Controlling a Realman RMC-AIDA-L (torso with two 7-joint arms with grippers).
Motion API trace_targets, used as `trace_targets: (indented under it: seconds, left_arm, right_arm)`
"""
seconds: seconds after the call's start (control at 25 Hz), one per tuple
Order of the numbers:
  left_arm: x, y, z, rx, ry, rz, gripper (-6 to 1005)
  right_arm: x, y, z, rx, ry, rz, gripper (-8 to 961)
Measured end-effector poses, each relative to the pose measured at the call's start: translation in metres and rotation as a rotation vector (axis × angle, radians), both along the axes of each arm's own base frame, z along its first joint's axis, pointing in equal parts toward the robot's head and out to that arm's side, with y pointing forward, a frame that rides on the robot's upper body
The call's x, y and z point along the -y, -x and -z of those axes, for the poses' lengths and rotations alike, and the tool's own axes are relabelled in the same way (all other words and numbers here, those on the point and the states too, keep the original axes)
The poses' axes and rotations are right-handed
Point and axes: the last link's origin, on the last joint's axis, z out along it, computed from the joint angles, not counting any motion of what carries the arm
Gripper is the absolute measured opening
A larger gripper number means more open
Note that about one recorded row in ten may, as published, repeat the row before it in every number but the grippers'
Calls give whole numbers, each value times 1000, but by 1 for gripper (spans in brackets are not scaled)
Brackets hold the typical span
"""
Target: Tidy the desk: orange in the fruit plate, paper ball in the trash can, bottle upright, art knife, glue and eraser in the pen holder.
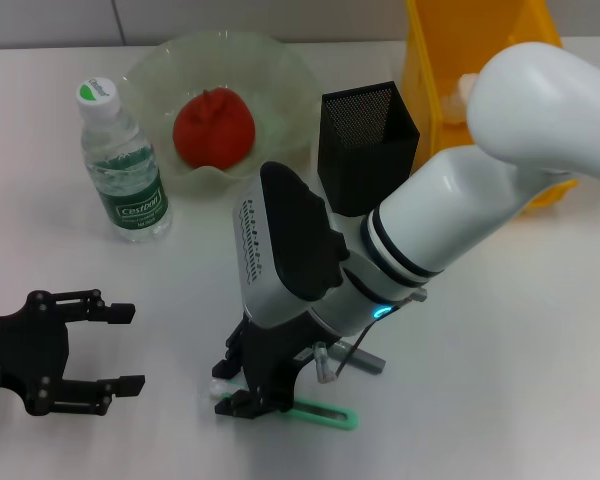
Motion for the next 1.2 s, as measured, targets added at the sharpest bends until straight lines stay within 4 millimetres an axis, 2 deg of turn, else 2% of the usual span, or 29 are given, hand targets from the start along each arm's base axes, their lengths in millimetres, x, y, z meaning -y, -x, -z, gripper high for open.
trace_targets:
  seconds: [0.32, 0.52, 1.2]
  left_arm:
    - [0, 0, 0, 2, -1, 2, 798]
    - [0, 0, -1, 2, -2, 1, 798]
    - [-2, 0, -1, -1, -8, 0, 798]
  right_arm:
    - [-1, 0, 0, -3, -7, 1, 338]
    - [-1, 1, 1, -4, -7, 1, 274]
    - [1, -1, 2, 1, -1, 0, 226]
